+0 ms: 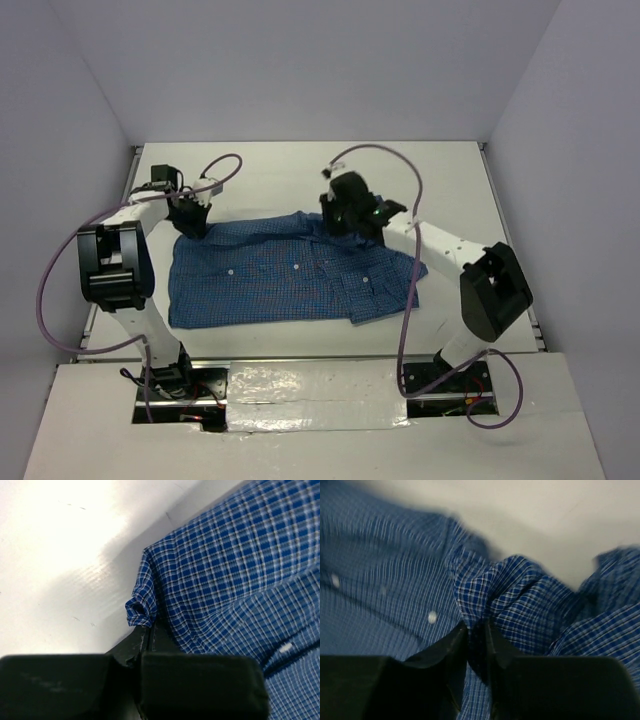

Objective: Fold and stack the long sleeve shirts
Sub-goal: Fold the shirt

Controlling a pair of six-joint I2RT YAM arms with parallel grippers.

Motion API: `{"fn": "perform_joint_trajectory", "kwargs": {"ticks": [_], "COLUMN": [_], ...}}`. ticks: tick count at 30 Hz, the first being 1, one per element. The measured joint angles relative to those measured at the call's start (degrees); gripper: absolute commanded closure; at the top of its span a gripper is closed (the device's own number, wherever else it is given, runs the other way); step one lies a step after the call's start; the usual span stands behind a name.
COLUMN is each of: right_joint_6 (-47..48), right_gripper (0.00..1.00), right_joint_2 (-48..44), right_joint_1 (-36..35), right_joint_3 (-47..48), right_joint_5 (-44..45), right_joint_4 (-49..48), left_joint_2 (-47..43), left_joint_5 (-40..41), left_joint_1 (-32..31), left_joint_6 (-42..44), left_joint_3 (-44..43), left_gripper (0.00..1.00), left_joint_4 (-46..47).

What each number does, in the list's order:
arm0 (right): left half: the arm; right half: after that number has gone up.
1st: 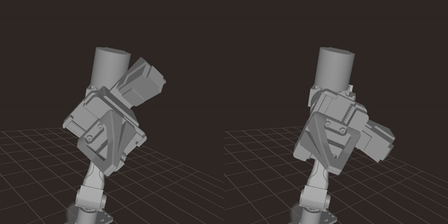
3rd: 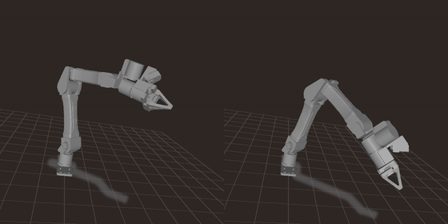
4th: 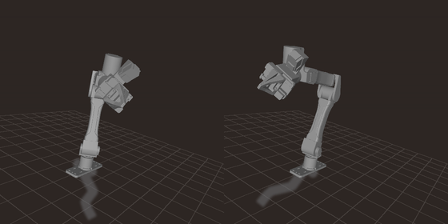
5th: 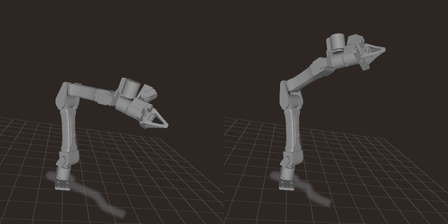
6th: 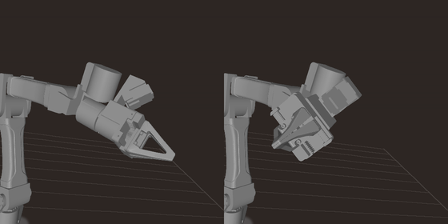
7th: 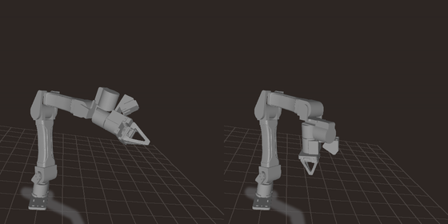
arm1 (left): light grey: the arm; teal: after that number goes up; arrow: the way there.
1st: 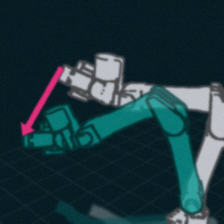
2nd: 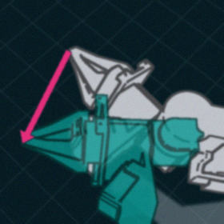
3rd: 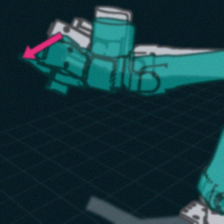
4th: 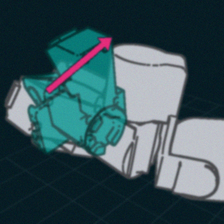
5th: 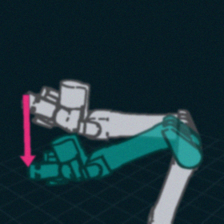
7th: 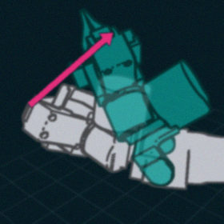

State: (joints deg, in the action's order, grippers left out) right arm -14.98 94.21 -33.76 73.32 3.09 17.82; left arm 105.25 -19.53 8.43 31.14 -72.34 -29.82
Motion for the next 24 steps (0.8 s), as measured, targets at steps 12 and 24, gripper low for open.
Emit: {"fn": "perform_joint_trajectory", "kwargs": {"ticks": [12, 24], "right_joint_6": [-2.6, 1.6], "right_gripper": [0.64, 0.27], "right_joint_2": [-6.5, -21.6], "right_joint_1": [-9.9, -9.2], "right_joint_3": [-23.8, -25.9], "right_joint_5": [0.8, 0.3], "right_joint_4": [1.3, 1.9], "left_joint_2": [-9.6, -15.8], "left_joint_5": [-8.7, -1.6], "left_joint_1": [1.0, 1.5], "left_joint_6": [18.4, 49.1], "left_joint_3": [2.1, 10.5], "left_gripper": [0.6, 0.47], "left_joint_4": [-11.2, -27.8]}}
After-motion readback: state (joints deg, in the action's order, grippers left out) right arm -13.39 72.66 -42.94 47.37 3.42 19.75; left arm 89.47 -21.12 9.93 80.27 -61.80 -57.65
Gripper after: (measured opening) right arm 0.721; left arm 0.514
